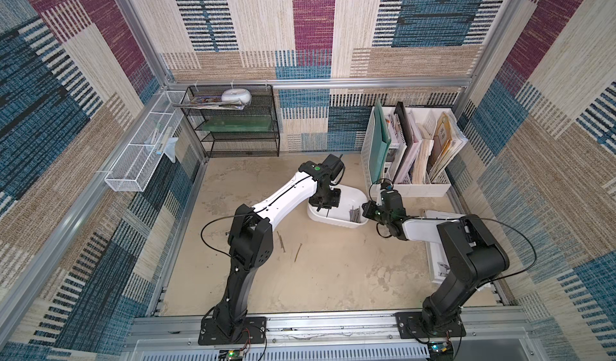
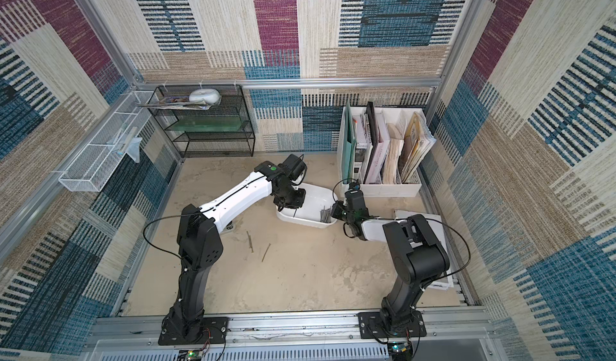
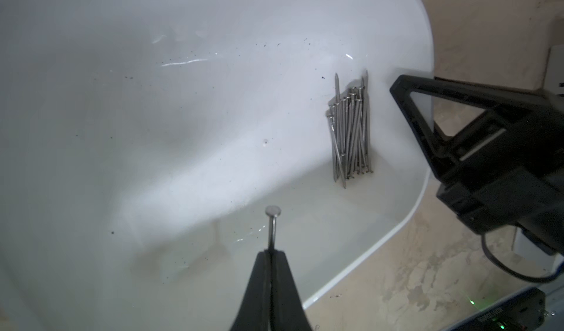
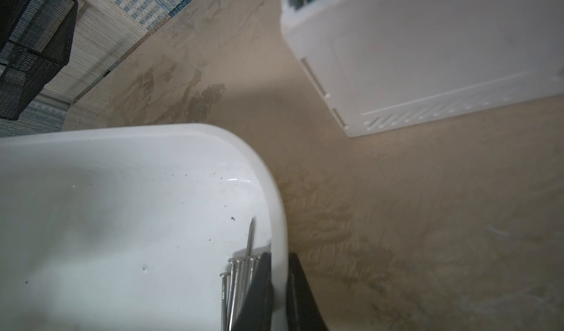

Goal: Put the nails on the desktop into the storage box
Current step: Place the nail in the storage box.

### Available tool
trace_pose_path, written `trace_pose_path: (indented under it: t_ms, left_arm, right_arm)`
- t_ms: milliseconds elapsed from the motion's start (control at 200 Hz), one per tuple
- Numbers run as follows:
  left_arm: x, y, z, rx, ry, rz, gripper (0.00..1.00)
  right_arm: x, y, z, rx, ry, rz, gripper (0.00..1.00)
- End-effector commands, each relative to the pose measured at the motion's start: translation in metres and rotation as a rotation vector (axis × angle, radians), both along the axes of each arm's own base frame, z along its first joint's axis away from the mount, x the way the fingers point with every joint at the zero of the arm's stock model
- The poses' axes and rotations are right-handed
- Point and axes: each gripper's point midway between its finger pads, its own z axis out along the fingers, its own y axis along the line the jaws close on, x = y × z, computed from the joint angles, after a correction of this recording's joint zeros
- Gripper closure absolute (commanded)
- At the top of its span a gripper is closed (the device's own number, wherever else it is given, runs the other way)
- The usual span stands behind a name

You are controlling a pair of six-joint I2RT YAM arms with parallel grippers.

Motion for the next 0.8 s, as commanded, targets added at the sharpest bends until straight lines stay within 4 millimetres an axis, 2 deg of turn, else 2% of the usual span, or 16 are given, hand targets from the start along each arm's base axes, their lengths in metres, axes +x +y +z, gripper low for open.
trace_pose_path:
  t_ms: [0,200,321,706,746,796]
  left_arm:
    - [0.009,0.008,-0.008,0.055,-0.033,0.021,1.0]
    - [0.018,0.01,-0.014,0.067,-0.058,0.051,1.0]
    - [0.025,0.009,-0.011,0.033,-0.069,0.073,1.0]
    - [0.021,0.006,-0.032,0.045,-0.013,0.052,1.0]
    - [0.02,0.006,-0.033,0.05,-0.005,0.051,0.96]
    - [0.019,0.007,-0.033,0.052,0.004,0.051,0.86]
  right_arm:
    - [-0.006,-0.005,-0.01,-0.015,0.039,-0.017,1.0]
    - [-0.009,-0.004,-0.01,-0.01,0.036,-0.02,1.0]
    - [-0.011,-0.004,-0.011,-0.009,0.035,-0.019,1.0]
    - [-0.012,-0.002,-0.012,-0.003,0.038,-0.028,1.0]
    - [-0.012,-0.003,-0.012,-0.004,0.037,-0.03,1.0]
    - [-0.012,-0.003,-0.011,-0.004,0.034,-0.032,1.0]
